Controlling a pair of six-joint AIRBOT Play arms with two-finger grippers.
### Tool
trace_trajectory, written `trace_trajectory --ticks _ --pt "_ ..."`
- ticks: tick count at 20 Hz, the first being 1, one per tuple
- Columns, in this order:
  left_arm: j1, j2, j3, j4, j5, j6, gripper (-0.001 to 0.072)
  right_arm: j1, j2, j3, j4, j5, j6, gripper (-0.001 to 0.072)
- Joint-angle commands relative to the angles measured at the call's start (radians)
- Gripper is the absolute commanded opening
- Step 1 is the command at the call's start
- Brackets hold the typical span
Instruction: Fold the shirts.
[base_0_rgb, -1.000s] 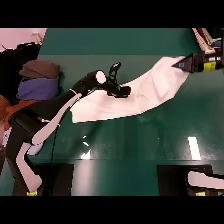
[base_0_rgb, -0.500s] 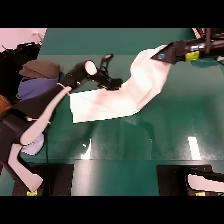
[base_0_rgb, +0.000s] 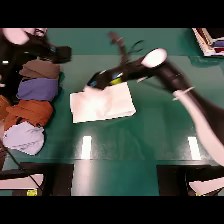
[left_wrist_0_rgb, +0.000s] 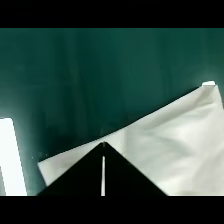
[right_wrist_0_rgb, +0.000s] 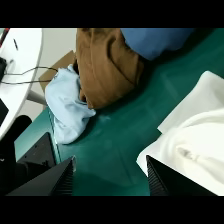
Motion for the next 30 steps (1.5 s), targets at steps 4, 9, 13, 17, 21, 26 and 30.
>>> trace_trajectory --ticks 4,9,13,17,21,26,30 --pt "0.079 0.113 -0.001 0.033 -0.1 0.04 0.0022 -0.004 -0.021 -0.013 -0.243 0.06 0.047 0.0431" --pt "0.075 0.111 -0.001 0.032 -0.124 0.039 0.0022 -0.338 0.148 -0.352 -0.35 0.103 0.1 0.0474" --pt "0.075 0.109 -0.001 0.006 -0.102 0.037 0.0022 -0.56 0.113 -0.514 -0.232 0.156 0.105 0.0679" --pt "0.075 0.109 -0.001 -0.002 -0.1 0.037 0.0022 -0.552 -0.053 -0.45 -0.141 0.252 0.095 0.0674" --pt "0.075 0.109 -0.001 -0.003 -0.104 0.036 0.0022 -0.415 -0.201 -0.272 -0.043 0.25 0.089 0.0645" --pt "0.075 0.109 -0.001 -0.021 -0.128 0.036 0.0021 -0.27 -0.333 -0.058 0.014 0.242 0.089 0.032" --pt "0.068 0.109 -0.001 -0.05 -0.146 0.036 0.0021 -0.243 -0.335 0.024 -0.041 0.208 0.082 0.0014"
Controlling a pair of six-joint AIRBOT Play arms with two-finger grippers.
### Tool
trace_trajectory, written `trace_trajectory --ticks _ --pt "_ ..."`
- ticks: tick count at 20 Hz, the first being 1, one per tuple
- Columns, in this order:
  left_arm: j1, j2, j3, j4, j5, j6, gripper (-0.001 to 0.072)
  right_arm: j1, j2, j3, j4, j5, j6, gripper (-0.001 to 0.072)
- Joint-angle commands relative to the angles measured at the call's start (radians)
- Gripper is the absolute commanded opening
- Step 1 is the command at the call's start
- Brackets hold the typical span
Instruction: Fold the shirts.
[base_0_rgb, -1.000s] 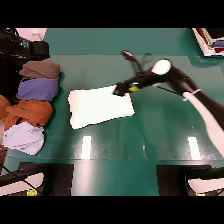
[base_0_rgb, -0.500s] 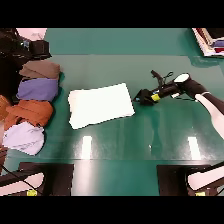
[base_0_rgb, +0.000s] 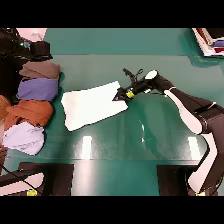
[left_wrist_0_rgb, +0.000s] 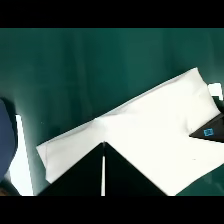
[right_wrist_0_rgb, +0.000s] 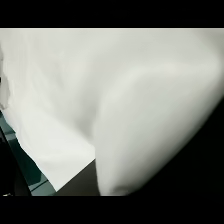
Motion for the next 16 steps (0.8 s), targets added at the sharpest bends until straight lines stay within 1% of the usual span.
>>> trace_trajectory --ticks 1,3,5,6,9,12,16 --pt "-0.021 0.001 0.0 -0.021 -0.014 -0.001 0.002 0.014 0.008 0.066 -0.034 -0.034 -0.005 0.0014" --pt "-0.069 0.001 0.0 -0.021 -0.008 0.0 0.0021 -0.04 0.073 0.066 -0.098 -0.037 0.006 0.0014" --pt "-0.126 0.001 0.0 -0.021 0.004 -0.001 0.0021 -0.138 0.167 0.036 -0.193 -0.039 0.047 0.0014" --pt "-0.152 0.001 0.0 -0.021 0.012 -0.001 0.0021 -0.201 0.221 0.002 -0.225 -0.04 0.049 0.0013" --pt "-0.227 0.001 0.0 -0.021 0.04 -0.001 0.0021 -0.459 0.411 -0.155 -0.279 -0.059 0.057 0.0013" --pt "-0.283 0.001 0.0 -0.021 0.081 -0.002 0.0021 -0.771 0.6 -0.343 -0.294 -0.134 0.064 0.0014" --pt "-0.325 0.001 0.0 -0.021 0.156 -0.011 0.0021 -1.166 0.769 -0.528 -0.293 -0.222 0.092 0.0014"
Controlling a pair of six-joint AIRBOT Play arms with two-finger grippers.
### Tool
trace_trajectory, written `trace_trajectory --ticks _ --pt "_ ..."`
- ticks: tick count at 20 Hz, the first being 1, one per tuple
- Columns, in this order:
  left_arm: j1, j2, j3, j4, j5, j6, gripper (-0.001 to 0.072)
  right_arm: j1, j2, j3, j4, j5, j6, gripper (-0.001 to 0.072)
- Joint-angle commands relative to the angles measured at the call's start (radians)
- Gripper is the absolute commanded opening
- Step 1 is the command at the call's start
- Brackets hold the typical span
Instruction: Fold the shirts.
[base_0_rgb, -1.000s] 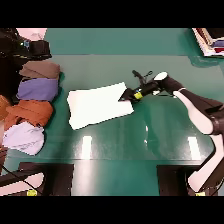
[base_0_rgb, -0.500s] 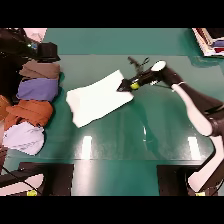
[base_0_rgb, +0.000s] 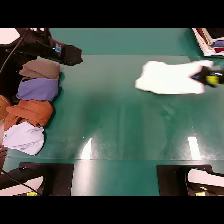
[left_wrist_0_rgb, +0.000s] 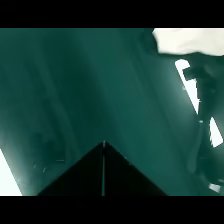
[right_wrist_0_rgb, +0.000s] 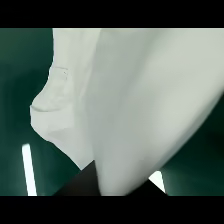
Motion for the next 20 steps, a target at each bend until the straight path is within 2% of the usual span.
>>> trace_trajectory --ticks 1,3,6,8,10,11,12,13,15,16,18,20 --pt "-0.035 0.001 0.0 0.0 0.073 -0.008 0.0021 -0.336 0.148 -0.168 -0.012 -0.082 0.021 0.0014" --pt "-0.035 0.001 0.0 -0.002 0.094 -0.017 0.0021 -0.461 0.192 -0.249 -0.012 -0.107 0.023 0.0014" --pt "-0.035 0.001 0.0 -0.002 0.093 -0.017 0.0021 -0.565 0.251 -0.377 -0.014 -0.174 0.079 0.0014" --pt "-0.035 0.001 0.0 -0.002 0.092 -0.017 0.0022 -0.585 0.279 -0.436 -0.016 -0.191 0.081 0.0014" --pt "-0.035 0.001 0.0 -0.002 0.092 -0.016 0.0022 -0.575 0.286 -0.447 -0.111 -0.163 0.08 0.0022" --pt "-0.035 0.001 0.0 -0.002 0.092 -0.016 0.0021 -0.565 0.286 -0.434 -0.206 -0.142 0.079 0.0186" --pt "-0.035 0.001 0.0 -0.001 0.092 -0.016 0.0022 -0.554 0.286 -0.415 -0.334 -0.137 0.078 0.0464" --pt "-0.035 0.001 0.0 -0.001 0.092 -0.016 0.0022 -0.549 0.286 -0.388 -0.445 -0.119 0.079 0.0634" --pt "-0.035 0.001 0.0 0.0 0.092 -0.013 0.0022 -0.549 0.287 -0.297 -0.632 -0.04 0.081 0.0643" --pt "-0.035 0.001 0.0 0.0 0.091 -0.013 0.0022 -0.549 0.287 -0.242 -0.668 -0.012 0.081 0.0641" --pt "-0.035 0.001 0.0 -0.001 0.091 -0.013 0.0022 -0.541 0.287 -0.147 -0.583 0.005 0.113 0.0639" --pt "-0.035 0.001 0.0 -0.001 0.092 -0.013 0.0022 -0.489 0.287 -0.089 -0.371 0.029 0.114 0.0634"
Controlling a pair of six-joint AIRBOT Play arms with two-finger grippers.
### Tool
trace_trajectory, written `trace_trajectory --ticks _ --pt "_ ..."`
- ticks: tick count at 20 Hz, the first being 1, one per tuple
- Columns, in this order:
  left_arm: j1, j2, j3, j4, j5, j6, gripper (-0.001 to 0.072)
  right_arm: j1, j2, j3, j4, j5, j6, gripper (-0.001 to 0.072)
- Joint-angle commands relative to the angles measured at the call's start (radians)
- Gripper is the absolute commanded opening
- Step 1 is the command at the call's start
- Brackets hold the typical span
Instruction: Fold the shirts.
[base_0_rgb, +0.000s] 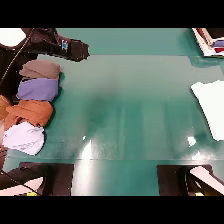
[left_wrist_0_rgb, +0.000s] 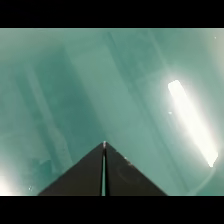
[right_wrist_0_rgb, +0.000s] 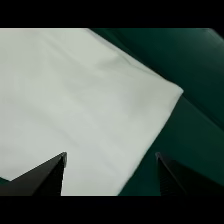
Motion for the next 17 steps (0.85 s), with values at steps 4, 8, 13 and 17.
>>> trace_trajectory --ticks 4,8,13,17 --pt "0.0 0.001 0.0 0.0 0.003 0.001 0.0022 0.312 0.001 0.126 0.364 0.119 0.017 0.0626" --pt "0.0 0.001 0.0 0.0 0.003 0.001 0.0022 0.641 0.001 0.126 0.352 0.114 0.006 0.0155" --pt "0.0 0.001 0.0 0.0 0.003 0.001 0.0022 0.867 0.001 0.126 0.352 0.069 -0.021 0.0015" --pt "0.0 0.001 0.0 0.0 0.003 0.001 0.0023 0.898 0.001 0.126 0.356 0.07 -0.021 0.0015"
